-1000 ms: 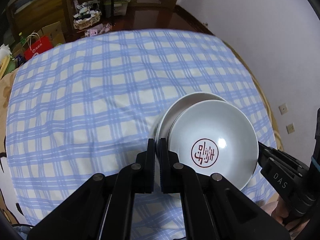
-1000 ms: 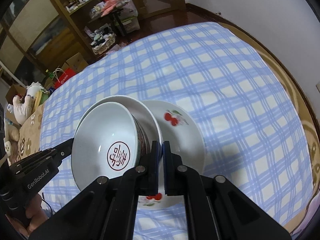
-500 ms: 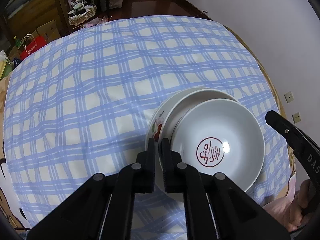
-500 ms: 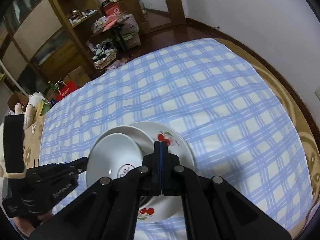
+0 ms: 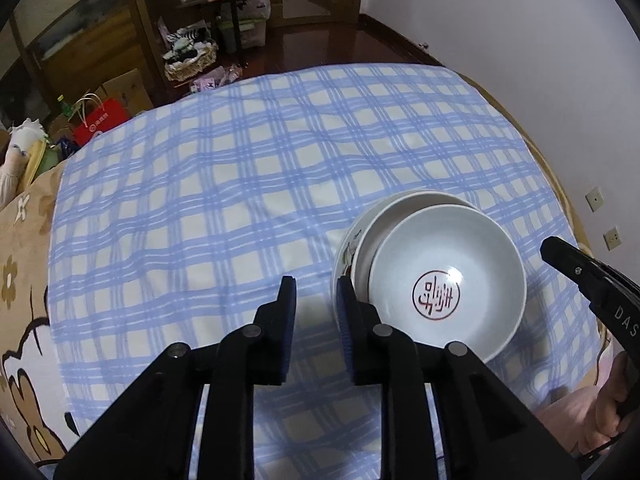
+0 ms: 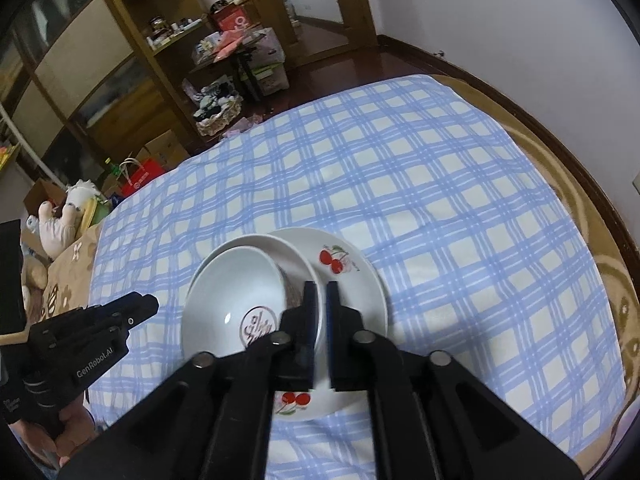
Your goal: Organize plates and bowls
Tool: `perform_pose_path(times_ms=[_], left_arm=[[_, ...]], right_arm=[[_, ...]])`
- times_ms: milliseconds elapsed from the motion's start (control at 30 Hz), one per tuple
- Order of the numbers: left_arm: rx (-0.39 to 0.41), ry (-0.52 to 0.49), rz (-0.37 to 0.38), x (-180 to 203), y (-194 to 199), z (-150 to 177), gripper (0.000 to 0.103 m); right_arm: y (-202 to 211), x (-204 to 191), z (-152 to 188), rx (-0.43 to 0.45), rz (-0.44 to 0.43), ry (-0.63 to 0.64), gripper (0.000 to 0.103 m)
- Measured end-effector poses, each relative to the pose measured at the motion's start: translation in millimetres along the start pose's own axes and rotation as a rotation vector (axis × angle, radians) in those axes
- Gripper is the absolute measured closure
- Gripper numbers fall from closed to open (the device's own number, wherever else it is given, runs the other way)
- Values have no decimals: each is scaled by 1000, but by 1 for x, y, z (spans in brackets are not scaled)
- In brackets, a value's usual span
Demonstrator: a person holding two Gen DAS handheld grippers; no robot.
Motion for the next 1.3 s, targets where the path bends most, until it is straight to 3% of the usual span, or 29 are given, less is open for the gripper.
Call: perform_pose_path(times_ms=[167,233,367,433,500,567,800,1067,1300], left_arm=[[47,-2,-13,-4,27,-2,73],[72,-5,-19,-4,40,-3,68],[111,-28,-33,-4,64,-1,62],[133,-36,-49,-5,73,0,61],[156,-46,-59,-5,85,1,54],[194,-43,-56,-5,98,2,26],[378,-57,-75,-3,149,4,9],[535,-58,-113,-7,190,17,8],[588,-58,-112,-10,197,32,8]], right_arm=[[19,-6,-1,22,0,23,89],[27,-6,-1,31,4,24,72],[48,-5,-5,79,12,50,59],[60,-5,-9,109,15,66,43],[75,-7,-12,155,11,86,37],[88,-8,-14,191,7,99,31],[130,-20,-12,309,10,184,2],[166,-18,-3,456,28,192,0],[180,-11,9,528,9,174,0]])
Point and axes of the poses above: each gripper's, at about its wrist camera, not at the fingertips, and y roughly against the way its jaws point, x to its right, z to its underside, the point moved 7 cm from there along -y, roughly the way its jaws point, and after that the axes turned 15 degrees about x, right-handed, at the moved point
